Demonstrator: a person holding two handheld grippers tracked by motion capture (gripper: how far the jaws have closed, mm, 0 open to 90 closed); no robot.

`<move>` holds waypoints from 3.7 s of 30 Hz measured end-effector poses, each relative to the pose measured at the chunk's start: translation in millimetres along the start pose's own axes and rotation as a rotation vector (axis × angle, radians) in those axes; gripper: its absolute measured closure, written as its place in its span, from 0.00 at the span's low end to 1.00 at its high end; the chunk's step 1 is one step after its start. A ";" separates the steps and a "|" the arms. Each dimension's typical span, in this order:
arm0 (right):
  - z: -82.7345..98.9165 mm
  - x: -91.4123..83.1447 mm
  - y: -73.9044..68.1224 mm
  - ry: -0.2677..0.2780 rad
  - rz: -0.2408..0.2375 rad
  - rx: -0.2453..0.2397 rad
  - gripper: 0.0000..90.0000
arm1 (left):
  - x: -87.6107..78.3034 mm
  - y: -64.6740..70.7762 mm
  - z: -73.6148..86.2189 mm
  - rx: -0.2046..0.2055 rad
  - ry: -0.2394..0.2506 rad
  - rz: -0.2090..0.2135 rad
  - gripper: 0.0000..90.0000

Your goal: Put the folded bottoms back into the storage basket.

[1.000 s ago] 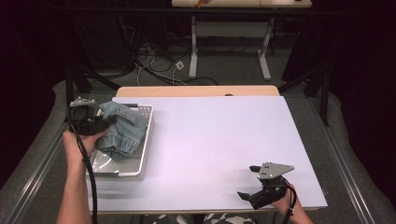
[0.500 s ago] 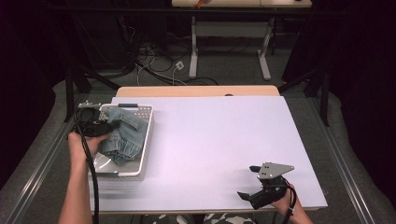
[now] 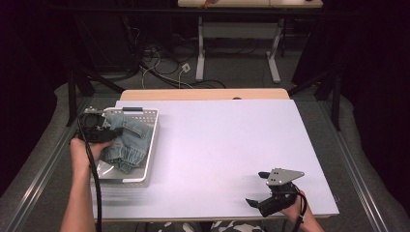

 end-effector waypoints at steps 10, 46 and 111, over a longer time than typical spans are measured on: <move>0.0 0.0 0.1 -0.001 0.001 0.000 0.02 | 7.1 -7.5 4.5 -0.005 -0.026 -0.032 0.75; 0.1 0.1 -0.3 -0.002 0.011 -0.003 0.03 | 40.3 -33.7 22.1 -0.081 -0.079 -0.043 0.74; 0.0 -0.5 -1.3 0.001 0.007 -0.009 0.02 | 47.8 -13.7 25.5 -0.010 -0.158 -0.181 0.00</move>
Point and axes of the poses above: each handheld gripper's, and its own axes: x roughly forward along the jaws, z roughly out of its underside, y roughly to its right, the point moved 6 cm from there along x, roughly forward along the jaws, and after that the axes turned 12 degrees about -y, right-handed, at the moved point
